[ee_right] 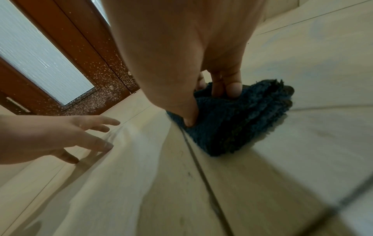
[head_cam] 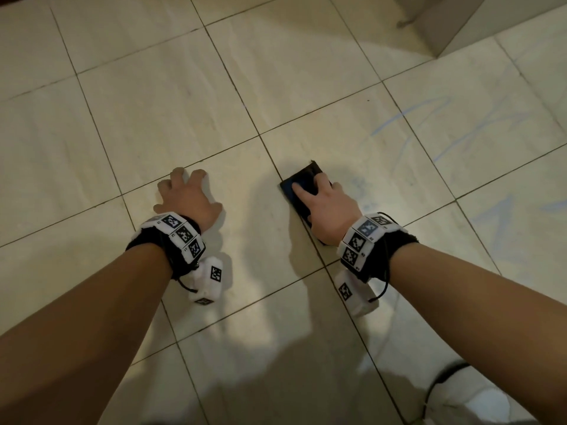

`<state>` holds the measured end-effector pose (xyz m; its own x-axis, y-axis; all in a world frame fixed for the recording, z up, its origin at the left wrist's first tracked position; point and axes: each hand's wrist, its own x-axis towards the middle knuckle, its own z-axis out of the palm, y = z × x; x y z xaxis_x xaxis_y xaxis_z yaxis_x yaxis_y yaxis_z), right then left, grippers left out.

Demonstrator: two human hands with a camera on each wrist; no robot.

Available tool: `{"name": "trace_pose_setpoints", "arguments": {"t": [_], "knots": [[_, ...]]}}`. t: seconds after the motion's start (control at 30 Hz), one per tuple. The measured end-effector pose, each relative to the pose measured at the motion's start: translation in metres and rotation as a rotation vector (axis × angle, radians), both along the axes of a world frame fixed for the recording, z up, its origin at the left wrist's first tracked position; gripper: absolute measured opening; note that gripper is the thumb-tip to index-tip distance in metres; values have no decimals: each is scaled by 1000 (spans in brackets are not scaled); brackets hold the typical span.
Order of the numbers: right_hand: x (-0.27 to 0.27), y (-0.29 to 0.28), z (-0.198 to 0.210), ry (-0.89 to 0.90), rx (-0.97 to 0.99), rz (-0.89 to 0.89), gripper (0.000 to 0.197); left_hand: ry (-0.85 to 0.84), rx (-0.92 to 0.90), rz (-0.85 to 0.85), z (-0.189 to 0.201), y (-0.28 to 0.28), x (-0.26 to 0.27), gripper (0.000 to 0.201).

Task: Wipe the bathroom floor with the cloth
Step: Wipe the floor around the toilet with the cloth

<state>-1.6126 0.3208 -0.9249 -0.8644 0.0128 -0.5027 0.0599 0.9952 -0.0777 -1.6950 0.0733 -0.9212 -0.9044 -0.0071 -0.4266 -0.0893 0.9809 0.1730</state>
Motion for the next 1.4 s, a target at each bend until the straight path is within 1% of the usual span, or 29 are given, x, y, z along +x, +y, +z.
{"name": "trace_pose_setpoints", "arguments": {"t": [0.07, 0.23, 0.3, 0.4, 0.53, 0.7, 0.9, 1.07, 1.2, 1.4], "knots": [[-10, -2, 0, 7, -1, -5, 74, -33, -19, -11, 2, 0, -5, 76], [-50, -11, -2, 12, -14, -37, 75, -121, -50, -51, 6, 2, -14, 74], [-66, -16, -2, 15, -26, -57, 75, -126, -58, -50, 6, 3, -13, 74], [-92, -21, -2, 18, -43, -78, 74, -112, -68, -45, 7, 5, -13, 70], [-124, -28, -1, -8, -21, -84, 73, -118, -68, -54, 10, 5, -14, 68], [-134, -25, -4, -12, -25, -80, 74, -122, -94, -53, 12, 10, -16, 66], [-137, -13, -7, -13, -48, -91, 77, -146, -150, -37, 10, 18, -19, 55], [-142, 21, -6, -2, -49, -138, 76, -151, -207, -51, 12, 23, -21, 58], [-146, 63, -5, 12, -35, -223, 76, -136, -222, -24, 12, 29, -20, 61], [-144, 131, -8, 75, -5, -303, 71, -136, -258, -63, 12, 27, -21, 63]]}}
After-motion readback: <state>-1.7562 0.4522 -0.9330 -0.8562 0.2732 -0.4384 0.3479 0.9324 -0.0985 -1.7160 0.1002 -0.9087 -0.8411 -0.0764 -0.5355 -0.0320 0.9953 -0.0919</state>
